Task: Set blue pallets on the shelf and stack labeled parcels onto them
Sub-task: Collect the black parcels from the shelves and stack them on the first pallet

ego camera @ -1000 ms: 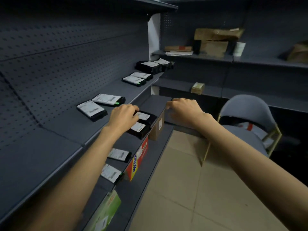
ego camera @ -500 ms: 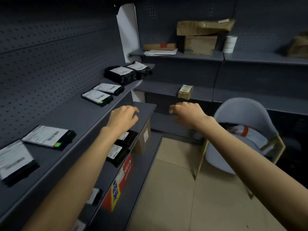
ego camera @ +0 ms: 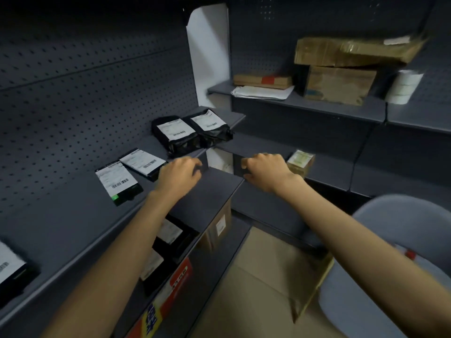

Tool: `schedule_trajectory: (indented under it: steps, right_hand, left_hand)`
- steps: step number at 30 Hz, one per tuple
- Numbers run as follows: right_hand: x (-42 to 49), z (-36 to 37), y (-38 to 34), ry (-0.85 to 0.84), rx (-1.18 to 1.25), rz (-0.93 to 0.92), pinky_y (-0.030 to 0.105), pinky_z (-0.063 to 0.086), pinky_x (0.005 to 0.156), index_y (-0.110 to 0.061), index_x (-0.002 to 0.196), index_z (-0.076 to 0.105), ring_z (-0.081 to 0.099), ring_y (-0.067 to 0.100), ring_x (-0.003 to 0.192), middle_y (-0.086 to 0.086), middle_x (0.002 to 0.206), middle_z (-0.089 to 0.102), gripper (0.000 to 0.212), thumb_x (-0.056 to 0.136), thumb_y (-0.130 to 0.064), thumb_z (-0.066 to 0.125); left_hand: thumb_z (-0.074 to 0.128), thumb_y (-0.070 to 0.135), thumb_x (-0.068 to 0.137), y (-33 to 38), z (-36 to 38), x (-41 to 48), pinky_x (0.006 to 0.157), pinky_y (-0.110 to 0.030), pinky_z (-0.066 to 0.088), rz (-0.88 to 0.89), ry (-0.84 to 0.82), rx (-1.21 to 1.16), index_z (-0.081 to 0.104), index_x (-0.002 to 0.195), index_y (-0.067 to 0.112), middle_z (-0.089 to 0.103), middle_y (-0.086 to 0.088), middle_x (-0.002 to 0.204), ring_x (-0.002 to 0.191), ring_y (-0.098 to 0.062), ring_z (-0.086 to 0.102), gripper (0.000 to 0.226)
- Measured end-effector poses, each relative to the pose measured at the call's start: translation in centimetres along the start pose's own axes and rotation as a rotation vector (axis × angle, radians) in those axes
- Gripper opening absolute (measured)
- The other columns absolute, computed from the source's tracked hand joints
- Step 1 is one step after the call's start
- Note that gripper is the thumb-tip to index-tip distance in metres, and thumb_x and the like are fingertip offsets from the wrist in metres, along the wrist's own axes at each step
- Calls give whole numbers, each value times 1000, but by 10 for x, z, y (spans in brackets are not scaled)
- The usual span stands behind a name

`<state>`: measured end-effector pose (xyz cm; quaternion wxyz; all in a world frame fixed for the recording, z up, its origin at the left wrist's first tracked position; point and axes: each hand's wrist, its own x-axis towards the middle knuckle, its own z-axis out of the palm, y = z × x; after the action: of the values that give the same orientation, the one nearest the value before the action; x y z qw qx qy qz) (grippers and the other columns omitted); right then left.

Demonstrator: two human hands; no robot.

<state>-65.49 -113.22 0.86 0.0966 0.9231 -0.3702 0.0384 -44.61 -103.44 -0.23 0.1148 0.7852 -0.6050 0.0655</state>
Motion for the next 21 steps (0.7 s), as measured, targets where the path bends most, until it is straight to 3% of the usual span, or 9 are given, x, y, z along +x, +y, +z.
schedule_trajectory:
  steps: [5,14,16,18,21]
  right_hand:
    - [95,9,7,40,17,11,35,43,86,-17,120,60,60,30,113,10,120,64,29,95,-28,50]
    - [234,41,2,12,123,17,40,45,83,-13,129,52,55,33,116,10,125,57,33,97,-17,45]
    - [254,55,0,-45,194,42,46,45,89,-11,135,44,45,36,125,11,135,48,38,99,-23,45]
    - [274,67,-3,-128,260,127,54,42,98,-9,145,32,31,41,135,13,151,29,58,100,-42,44]
    - [296,82,-4,-219,352,206,59,37,103,-7,153,17,20,45,141,15,159,11,90,91,-68,40]
  left_hand:
    - [53,27,96,-39,12,68,81,-40,51,-81,76,23,61,131,22,63,-4,127,113,-28,60,36]
    - [53,34,96,-59,49,182,84,-46,50,-238,90,-44,53,136,10,55,-10,136,122,-31,51,47]
    - [51,37,96,-60,58,197,86,-46,50,-274,98,-40,53,133,7,54,-12,134,121,-32,50,47]
    - [48,46,96,-59,63,213,92,-47,48,-348,59,9,50,133,5,51,-13,136,125,-33,45,55]
    - [37,62,94,-54,72,229,112,-55,28,-494,-87,101,36,145,3,38,-16,148,136,-39,33,78]
